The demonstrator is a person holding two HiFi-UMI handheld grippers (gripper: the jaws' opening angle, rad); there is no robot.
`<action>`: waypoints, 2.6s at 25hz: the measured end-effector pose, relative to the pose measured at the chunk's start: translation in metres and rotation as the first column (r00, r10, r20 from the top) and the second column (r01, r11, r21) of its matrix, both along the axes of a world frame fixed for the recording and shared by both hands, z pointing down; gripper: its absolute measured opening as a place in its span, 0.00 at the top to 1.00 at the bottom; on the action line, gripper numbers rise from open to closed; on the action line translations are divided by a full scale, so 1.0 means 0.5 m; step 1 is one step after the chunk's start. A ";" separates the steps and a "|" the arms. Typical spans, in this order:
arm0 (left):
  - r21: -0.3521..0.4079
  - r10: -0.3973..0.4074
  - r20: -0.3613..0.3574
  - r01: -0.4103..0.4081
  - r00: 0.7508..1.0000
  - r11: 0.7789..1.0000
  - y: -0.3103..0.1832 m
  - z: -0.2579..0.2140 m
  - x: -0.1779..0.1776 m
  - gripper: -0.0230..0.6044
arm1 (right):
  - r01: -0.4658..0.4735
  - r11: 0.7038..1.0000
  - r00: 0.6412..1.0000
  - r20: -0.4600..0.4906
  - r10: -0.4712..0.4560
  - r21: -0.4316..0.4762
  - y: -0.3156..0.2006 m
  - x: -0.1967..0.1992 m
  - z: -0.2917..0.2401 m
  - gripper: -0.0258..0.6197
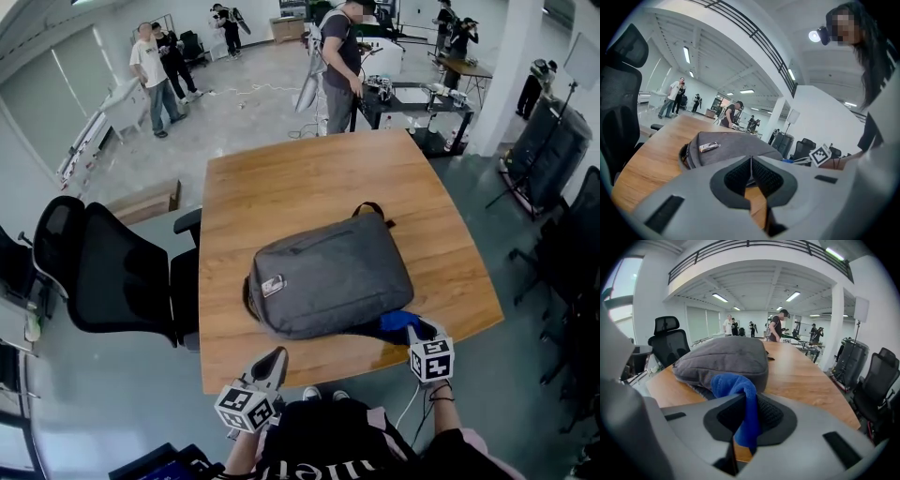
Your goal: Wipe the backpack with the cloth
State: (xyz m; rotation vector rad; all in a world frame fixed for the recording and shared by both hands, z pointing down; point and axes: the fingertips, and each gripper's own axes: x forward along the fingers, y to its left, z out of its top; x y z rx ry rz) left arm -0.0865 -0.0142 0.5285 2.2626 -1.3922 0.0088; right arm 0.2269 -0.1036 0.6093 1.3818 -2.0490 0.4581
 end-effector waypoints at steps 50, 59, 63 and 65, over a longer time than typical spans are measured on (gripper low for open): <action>-0.086 -0.480 0.007 0.478 0.877 0.874 -0.072 0.035 0.159 0.96 | 0.455 0.887 0.890 -0.072 -0.450 0.084 -0.703 0.002 -0.058 0.86; -0.098 -0.498 0.015 0.497 0.867 0.862 -0.048 0.042 0.119 0.96 | 0.452 0.889 0.890 -0.102 -0.444 0.070 -0.730 -0.022 -0.068 0.86; -0.095 -0.492 0.011 0.490 0.871 0.866 -0.047 0.047 0.077 0.96 | 0.457 0.887 0.887 -0.118 -0.448 0.067 -0.725 -0.062 -0.079 0.86; -0.089 -0.482 0.010 0.481 0.876 0.872 -0.048 0.046 0.051 0.96 | 0.462 0.884 0.882 -0.135 -0.451 0.067 -0.719 -0.086 -0.088 0.86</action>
